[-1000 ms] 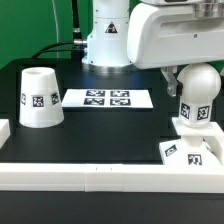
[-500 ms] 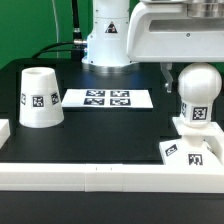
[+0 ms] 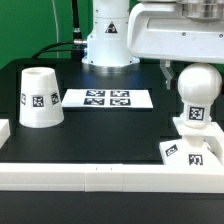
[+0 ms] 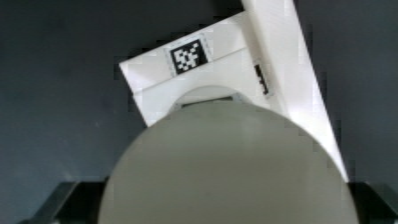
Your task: Assemble lamp
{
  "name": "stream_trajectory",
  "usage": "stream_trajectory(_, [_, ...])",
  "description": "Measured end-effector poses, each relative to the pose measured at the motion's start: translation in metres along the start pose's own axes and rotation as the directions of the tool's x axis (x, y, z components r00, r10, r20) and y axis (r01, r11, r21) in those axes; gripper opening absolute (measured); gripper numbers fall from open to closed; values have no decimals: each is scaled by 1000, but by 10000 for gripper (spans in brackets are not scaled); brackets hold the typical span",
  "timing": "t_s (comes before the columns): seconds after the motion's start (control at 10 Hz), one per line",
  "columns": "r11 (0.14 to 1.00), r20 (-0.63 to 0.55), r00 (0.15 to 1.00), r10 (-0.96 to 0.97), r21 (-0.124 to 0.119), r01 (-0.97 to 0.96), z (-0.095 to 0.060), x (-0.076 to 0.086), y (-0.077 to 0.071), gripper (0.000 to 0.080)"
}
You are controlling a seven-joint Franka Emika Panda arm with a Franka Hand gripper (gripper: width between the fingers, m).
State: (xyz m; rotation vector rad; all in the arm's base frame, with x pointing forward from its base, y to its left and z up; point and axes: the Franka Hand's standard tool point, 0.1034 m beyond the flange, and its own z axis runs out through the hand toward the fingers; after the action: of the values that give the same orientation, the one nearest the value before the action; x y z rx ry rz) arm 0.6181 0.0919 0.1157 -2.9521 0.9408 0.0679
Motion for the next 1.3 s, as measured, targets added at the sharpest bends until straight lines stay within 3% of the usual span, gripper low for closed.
stream_trajectory(0.3, [969,5,969,246,38,-246,0,2,-3,577])
stream_trajectory(0.9, [823,46,824,564,49,-566,0,-2,-9,577])
stream_trajectory(1.3, [536,127,552,824,142,-832,-1,-1,-17,577])
